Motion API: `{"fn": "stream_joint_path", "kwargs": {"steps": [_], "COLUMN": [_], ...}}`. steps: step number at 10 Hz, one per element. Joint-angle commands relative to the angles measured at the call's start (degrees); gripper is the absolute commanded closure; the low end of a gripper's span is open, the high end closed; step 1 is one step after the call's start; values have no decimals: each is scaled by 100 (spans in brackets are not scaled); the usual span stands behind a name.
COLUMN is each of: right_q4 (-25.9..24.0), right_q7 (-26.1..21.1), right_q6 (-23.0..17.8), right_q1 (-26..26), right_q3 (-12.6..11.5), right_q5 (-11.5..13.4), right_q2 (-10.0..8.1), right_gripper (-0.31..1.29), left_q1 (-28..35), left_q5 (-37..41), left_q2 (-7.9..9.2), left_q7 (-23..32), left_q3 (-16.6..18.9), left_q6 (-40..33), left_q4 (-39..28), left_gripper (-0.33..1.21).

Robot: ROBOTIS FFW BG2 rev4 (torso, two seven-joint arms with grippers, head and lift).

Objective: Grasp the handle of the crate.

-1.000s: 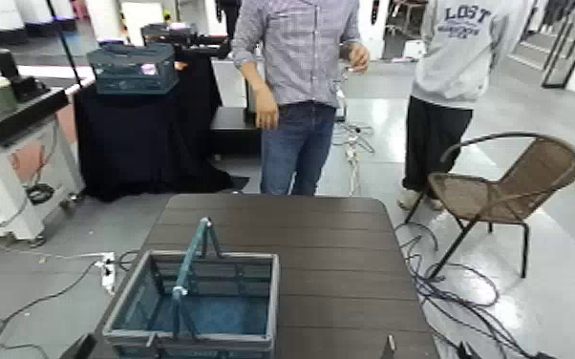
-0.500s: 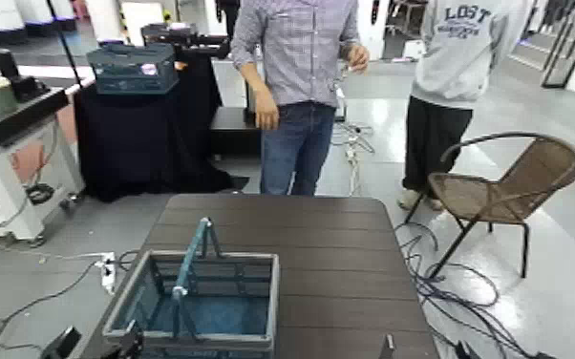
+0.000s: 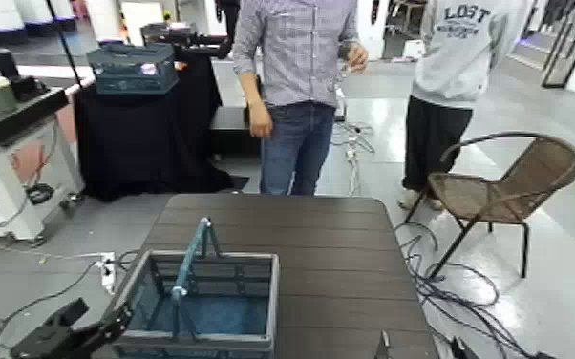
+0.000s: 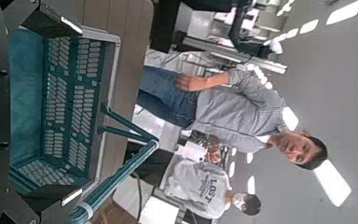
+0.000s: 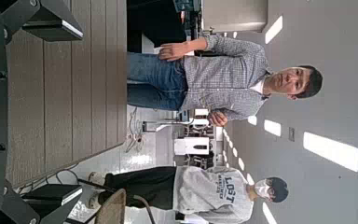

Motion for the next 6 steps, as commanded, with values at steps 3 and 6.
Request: {"fn": "stream_joint_path", "kwargs": {"steps": [3,6], "right_q4": [8,35], "right_q7": [0,9], "right_q6": [18,10], "right_q1": [-18,-45], "right_q3": [26,35], "right_q5": [-35,-53], "right_q2": [-10,-10], "right_gripper": [15,15], "left_q1": [-936,-1894], "left_q5": [1370,1783], "left_q2": [987,1471], "left_q7": [-489,-1034], "left_q3": [174,-406], "left_q6": [1921,2501], "left_q4": [664,1490], "left_gripper": [11,11]}}
